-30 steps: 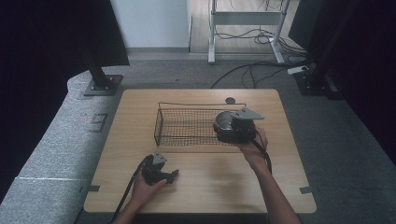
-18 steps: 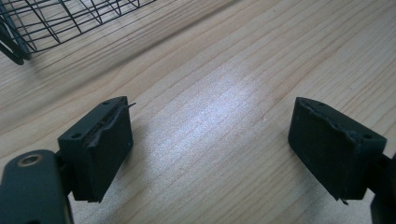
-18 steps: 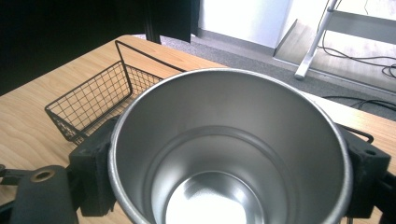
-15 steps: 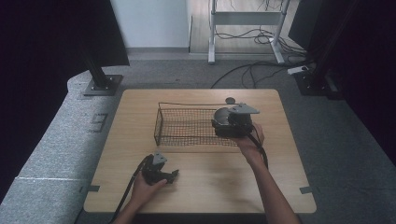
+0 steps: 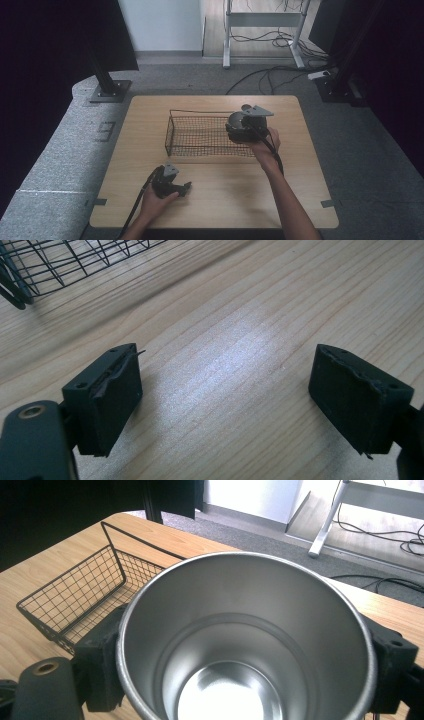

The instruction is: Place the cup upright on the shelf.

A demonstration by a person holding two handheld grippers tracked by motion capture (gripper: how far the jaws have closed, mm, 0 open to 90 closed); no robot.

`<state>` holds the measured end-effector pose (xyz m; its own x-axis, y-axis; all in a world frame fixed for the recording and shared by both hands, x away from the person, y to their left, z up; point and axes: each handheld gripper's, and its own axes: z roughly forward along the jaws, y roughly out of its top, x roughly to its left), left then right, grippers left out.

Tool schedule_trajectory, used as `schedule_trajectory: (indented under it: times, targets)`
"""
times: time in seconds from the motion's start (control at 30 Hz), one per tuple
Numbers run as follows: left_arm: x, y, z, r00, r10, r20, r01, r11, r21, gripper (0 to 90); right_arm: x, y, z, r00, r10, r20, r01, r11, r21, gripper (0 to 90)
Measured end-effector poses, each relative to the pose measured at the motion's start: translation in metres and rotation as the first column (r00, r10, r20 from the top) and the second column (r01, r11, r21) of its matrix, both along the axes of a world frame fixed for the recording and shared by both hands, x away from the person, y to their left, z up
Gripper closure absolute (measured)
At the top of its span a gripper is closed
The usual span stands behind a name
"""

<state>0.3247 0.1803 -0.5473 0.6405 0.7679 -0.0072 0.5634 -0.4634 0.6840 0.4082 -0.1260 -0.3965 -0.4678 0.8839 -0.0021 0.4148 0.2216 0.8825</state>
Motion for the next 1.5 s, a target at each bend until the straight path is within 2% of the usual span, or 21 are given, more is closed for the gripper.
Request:
schedule_trajectory:
  times: [0.37,0.87,1.03,1.17,1.5]
  targets:
    - [0.0,0.0,0.0,1.0,0.0,0.0,0.0,1.0,0.0,13.7,0.013,0.004,-0.001,0.9999,-0.006,-0.011,0.006,1.0,-0.014,14.2]
    - [0.0,0.0,0.0,1.0,0.0,0.0,0.0,1.0,-0.001,13.7,0.029,0.014,-0.009,0.9993,-0.005,-0.038,0.004,1.0,-0.019,14.2]
    - [0.0,0.0,0.0,1.0,0.001,0.001,-0.001,1.0,-0.001,13.7,0.034,0.016,-0.015,0.9989,-0.002,-0.046,0.001,1.0,-0.013,14.2]
    - [0.0,0.0,0.0,1.0,0.0,0.001,0.0,1.0,0.0,13.7,0.039,0.018,-0.021,0.9983,-0.014,-0.056,0.013,1.0,-0.028,14.2]
    - [0.0,0.0,0.0,1.0,-0.001,0.0,0.001,1.0,0.001,13.7,0.054,0.019,-0.036,0.995,-0.042,-0.091,0.04,0.999,-0.024,14.2]
